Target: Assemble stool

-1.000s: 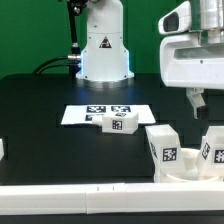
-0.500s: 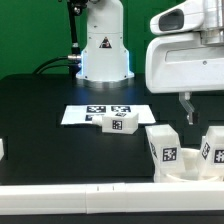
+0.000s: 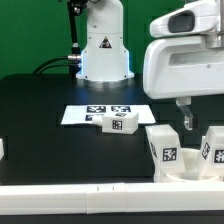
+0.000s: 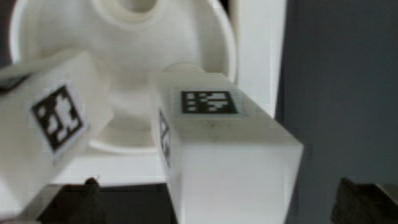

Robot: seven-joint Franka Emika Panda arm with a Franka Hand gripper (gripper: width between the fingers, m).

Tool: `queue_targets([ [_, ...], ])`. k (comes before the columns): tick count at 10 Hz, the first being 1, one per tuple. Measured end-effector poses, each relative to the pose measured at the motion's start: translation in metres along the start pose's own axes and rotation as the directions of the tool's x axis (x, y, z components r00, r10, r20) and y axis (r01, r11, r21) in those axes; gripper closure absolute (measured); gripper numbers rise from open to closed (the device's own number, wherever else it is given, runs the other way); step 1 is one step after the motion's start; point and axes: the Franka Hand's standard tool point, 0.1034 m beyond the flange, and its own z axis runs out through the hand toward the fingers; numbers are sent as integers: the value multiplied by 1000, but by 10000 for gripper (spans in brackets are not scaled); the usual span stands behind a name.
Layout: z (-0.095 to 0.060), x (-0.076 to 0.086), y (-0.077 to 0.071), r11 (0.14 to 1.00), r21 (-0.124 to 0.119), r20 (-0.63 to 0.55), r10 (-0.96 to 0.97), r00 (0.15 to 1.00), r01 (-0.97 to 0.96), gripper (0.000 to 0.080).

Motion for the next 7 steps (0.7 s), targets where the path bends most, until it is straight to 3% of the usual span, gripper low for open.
queue_targets([
  [2,4,-4,-7,944,25,42,-329,943,328,151],
  [3,2,-4,-11,925,16,39,-381,924,381,151],
  [7,5,-5,-1,814,-1,65,-579,813,580,151],
])
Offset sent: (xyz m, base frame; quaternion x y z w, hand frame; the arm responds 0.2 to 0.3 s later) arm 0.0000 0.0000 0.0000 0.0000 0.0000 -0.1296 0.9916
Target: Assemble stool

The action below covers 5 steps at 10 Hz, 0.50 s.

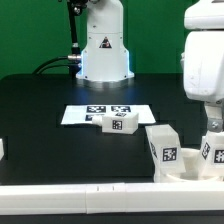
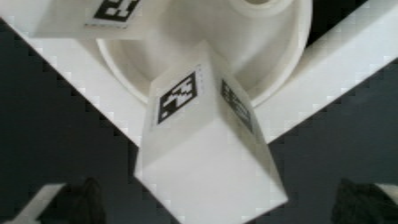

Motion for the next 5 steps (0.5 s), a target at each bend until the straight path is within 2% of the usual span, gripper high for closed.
queue_targets([
  [1,7,-1,3,998,-8,16,-60,998,61,151],
  [3,19,-5,4,996,3,37,-84,996,84,151],
  [4,27,-4,-3,994,5,54,-110,992,110,151],
  [5,29,-3,-6,992,4,56,-122,991,122,151],
])
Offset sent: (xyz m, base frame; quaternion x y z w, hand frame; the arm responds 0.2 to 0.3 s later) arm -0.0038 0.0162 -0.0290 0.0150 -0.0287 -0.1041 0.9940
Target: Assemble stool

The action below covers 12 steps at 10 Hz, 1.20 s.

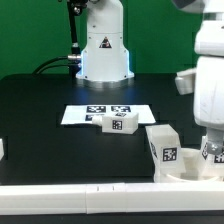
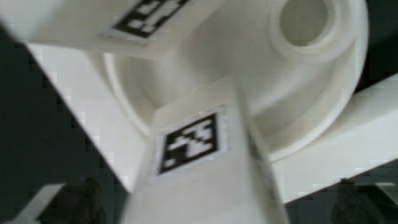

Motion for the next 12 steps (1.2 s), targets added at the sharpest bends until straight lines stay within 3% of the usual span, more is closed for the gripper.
queue_targets([
  [1,0,-2,2,1000,0,1,5,1000,-5,151],
  [3,1,-4,3,999,-1,2,54,999,-54,409],
  [4,1,-4,3,997,-1,2,75,997,-75,464],
  [7,1,-6,5,950,-2,3,314,950,-314,464],
  [8,1,-11,8,904,12,12,427,904,-427,464],
  [9,2,-21,17,787,30,40,615,787,-617,464],
  [10,1,-25,23,707,26,55,705,707,-707,463],
  [11,1,-22,25,716,18,30,697,716,-698,463],
  [12,2,-22,22,649,19,35,760,649,-760,463],
])
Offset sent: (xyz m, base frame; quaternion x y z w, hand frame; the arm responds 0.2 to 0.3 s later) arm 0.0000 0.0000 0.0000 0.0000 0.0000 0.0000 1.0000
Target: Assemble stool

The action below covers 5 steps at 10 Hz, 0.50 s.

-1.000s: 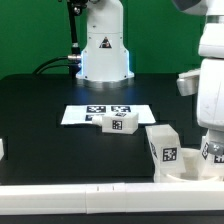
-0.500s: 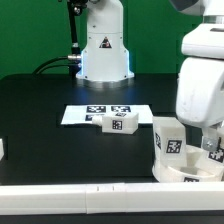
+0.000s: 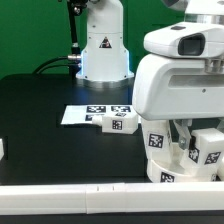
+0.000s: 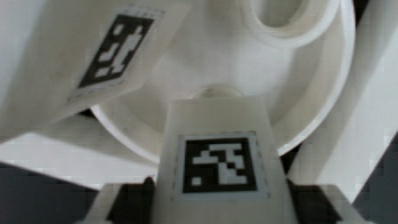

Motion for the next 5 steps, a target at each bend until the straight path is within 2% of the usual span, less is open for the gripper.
queue_targets([
  [3,1,-1,5,965,4,0,261,965,-261,463],
  [4,0,1,13,884,23,-5,467,884,-467,463],
  [5,2,-1,19,766,39,14,641,767,-641,463],
])
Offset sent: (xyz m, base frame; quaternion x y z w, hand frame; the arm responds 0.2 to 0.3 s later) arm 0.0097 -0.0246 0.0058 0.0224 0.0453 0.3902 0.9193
